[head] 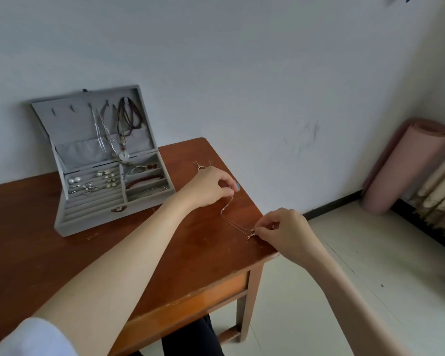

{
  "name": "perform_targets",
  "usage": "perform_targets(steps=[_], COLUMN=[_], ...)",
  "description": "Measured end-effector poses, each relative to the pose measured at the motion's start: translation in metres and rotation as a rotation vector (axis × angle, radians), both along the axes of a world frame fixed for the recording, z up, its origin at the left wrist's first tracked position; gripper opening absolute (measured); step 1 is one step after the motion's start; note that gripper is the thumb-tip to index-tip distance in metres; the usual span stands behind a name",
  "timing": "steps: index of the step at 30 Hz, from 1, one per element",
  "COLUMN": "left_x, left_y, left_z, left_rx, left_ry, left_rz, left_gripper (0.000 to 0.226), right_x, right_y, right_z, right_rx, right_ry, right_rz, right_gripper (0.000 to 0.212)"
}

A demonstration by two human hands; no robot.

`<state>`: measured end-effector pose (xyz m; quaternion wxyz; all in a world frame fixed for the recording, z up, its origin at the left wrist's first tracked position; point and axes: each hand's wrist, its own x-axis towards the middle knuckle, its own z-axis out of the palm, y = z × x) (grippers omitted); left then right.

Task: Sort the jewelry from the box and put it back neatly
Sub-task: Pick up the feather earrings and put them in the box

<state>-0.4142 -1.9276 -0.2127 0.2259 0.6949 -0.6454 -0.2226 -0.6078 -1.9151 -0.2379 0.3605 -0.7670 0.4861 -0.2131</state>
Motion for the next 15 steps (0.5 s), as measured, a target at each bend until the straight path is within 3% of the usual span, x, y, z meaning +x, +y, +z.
perform_targets(steps=[9,15], left_x=[-0.005,0.003], left_y=[0.003,0.036], left_z=[-0.013,-0.022], left_rx=[-0.105,-0.190], left_ry=[0.036,-0.064], left_rz=[0.052,-0.026], left_gripper=[0.020,0.018], right_x=[-0.006,-0.009], right_y=[-0.003,0.003], right_z=[-0.001,-0.006], right_rx=[-0.027,-0.218], right_ry=[0.195,0.090], right_rz=[-0.048,0.120], right_gripper=[0.017,0.009])
